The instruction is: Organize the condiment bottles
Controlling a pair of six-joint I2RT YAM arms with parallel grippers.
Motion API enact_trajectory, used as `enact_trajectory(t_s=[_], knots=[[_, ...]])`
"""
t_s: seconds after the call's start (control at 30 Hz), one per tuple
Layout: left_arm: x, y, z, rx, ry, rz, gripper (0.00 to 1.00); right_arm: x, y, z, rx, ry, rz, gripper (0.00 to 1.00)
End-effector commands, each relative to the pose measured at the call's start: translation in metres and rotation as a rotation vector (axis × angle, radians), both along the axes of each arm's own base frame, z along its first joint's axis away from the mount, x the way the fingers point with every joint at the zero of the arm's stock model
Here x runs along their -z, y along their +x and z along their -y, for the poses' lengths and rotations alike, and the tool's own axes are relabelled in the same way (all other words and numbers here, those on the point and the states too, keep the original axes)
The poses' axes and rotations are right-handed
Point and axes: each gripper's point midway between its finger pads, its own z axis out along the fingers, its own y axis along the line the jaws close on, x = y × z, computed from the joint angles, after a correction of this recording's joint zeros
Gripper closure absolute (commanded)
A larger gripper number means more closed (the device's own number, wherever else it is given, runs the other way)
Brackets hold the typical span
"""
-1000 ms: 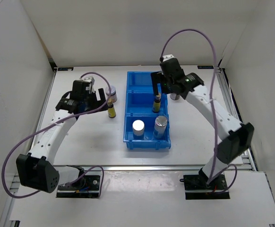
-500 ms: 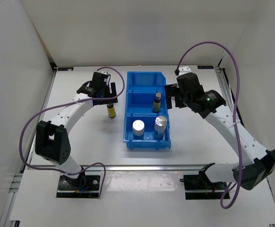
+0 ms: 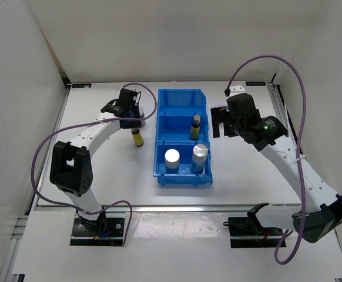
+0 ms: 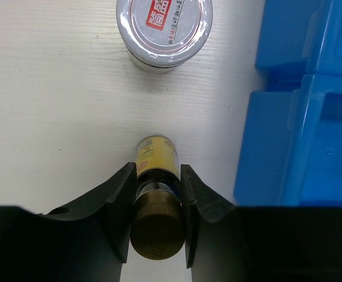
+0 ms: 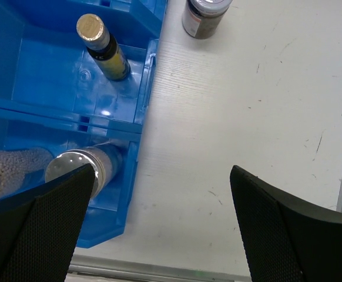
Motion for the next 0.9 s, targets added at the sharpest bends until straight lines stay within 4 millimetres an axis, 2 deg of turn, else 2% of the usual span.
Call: enact_trajectory(t_s=[0.0, 0.07, 0.17, 0.3, 0.33, 0.37, 0.43, 0.47, 0.53, 0.57, 0.6, 0.63, 0.67, 0.8, 0.87], knots=[[-0.032, 0.006, -0.001, -0.024, -0.020, 0.079, 0.64, -0.004, -0.003, 0.005, 0.004, -0.001, 0.018, 0.01], [-0.036, 0.004, -0.002, -0.024, -0.022, 0.083, 0.71, -0.002, -0.003, 0.008, 0.013, -0.006, 0.011, 0.01], [-0.051, 0.004, -0.001, -0.031, -0.034, 0.099, 0.75, -0.005, -0.004, 0.010, 0.020, -0.006, 0.022, 0.01], [-0.064, 0.004, -0.003, -0.038, -0.026, 0.100, 0.87, -0.005, -0.006, 0.012, 0.020, -0.006, 0.023, 0.01], [-0.061, 0.001, -0.004, -0.038, -0.016, 0.076, 0.88, -0.006, -0.009, 0.013, 0.020, -0.006, 0.023, 0.01], [-0.073, 0.004, -0.003, -0.038, -0.023, 0.094, 0.88, -0.006, -0.009, 0.013, 0.020, -0.006, 0.023, 0.01], [-0.078, 0.002, -0.003, -0.045, -0.023, 0.079, 0.88, -0.007, -0.011, 0.015, 0.020, -0.006, 0.023, 0.01], [-0.093, 0.006, -0.002, -0.045, -0.034, 0.107, 0.88, -0.004, -0.011, 0.017, 0.027, -0.016, 0.019, 0.01], [-0.109, 0.006, 0.002, -0.036, -0.042, 0.125, 0.88, -0.007, -0.013, 0.018, 0.027, -0.010, 0.028, 0.01], [-0.116, 0.002, 0.006, -0.024, -0.041, 0.121, 0.88, -0.005, -0.015, 0.019, 0.027, -0.016, 0.019, 0.01], [-0.137, 0.006, 0.008, -0.024, -0.058, 0.162, 0.88, -0.008, -0.016, 0.020, 0.027, -0.011, 0.026, 0.01], [-0.143, 0.006, 0.014, -0.011, -0.061, 0.167, 0.88, -0.010, -0.017, 0.020, 0.027, -0.006, 0.034, 0.01], [-0.162, 0.004, 0.019, -0.001, -0.069, 0.200, 0.88, -0.006, -0.018, 0.021, 0.027, -0.012, 0.025, 0.01], [-0.189, 0.004, 0.045, 0.048, -0.092, 0.251, 0.88, -0.004, -0.022, 0.023, 0.034, -0.004, 0.024, 0.01], [-0.188, 0.007, 0.059, 0.062, -0.096, 0.253, 0.88, 0.003, -0.027, 0.026, 0.040, -0.008, 0.006, 0.01]])
